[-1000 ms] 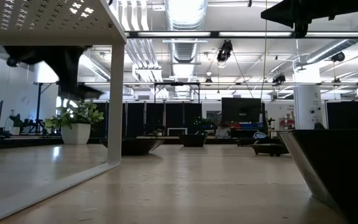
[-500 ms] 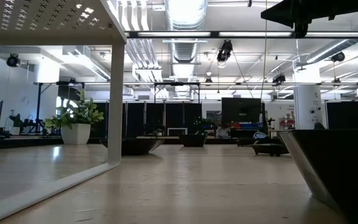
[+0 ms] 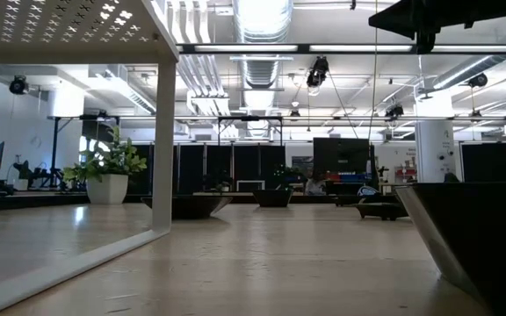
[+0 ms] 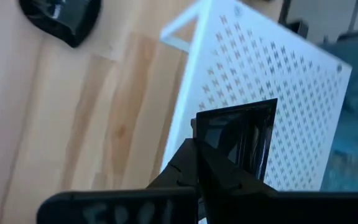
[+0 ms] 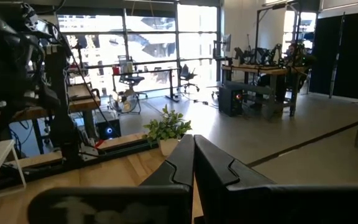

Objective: Pick & Place Mini shaped plates
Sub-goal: Put the square plate on the shelf

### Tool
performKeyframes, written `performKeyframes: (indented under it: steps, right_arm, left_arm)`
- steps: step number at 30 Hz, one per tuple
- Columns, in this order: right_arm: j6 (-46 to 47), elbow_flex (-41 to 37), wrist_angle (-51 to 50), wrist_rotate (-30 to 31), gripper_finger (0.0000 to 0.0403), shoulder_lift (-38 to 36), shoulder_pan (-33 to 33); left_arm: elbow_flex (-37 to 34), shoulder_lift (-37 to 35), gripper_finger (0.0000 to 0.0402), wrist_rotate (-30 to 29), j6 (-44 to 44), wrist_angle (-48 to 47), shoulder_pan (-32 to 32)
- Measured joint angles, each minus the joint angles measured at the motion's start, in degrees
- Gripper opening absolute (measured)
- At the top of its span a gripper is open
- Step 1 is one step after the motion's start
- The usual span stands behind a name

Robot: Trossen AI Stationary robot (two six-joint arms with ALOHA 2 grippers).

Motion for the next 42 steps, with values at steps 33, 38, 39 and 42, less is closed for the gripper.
performKeyframes:
  steps: [33, 38, 39, 42]
  right_arm:
    - [0.0, 0.0, 0.0, 0.02, 0.0008, 0.0, 0.0]
    - [0.01, 0.0, 0.0, 0.02, 0.0008, 0.0, -0.02]
    - [0.0, 0.0, 0.0, 0.02, 0.0008, 0.0, 0.0]
    - [0.0, 0.0, -0.01, 0.02, 0.0008, 0.0, -0.01]
  left_arm:
    - [-2.96, 9.25, 0.0003, 6.6, -1.29, -0.17, -9.58]
    - [-3.02, 9.25, 0.0004, 6.88, -0.77, -0.24, -9.57]
    - [-3.02, 9.25, 0.0004, 6.88, -0.75, -0.24, -9.57]
    - [-3.02, 9.25, 0.0004, 6.86, -0.18, -0.24, -9.57]
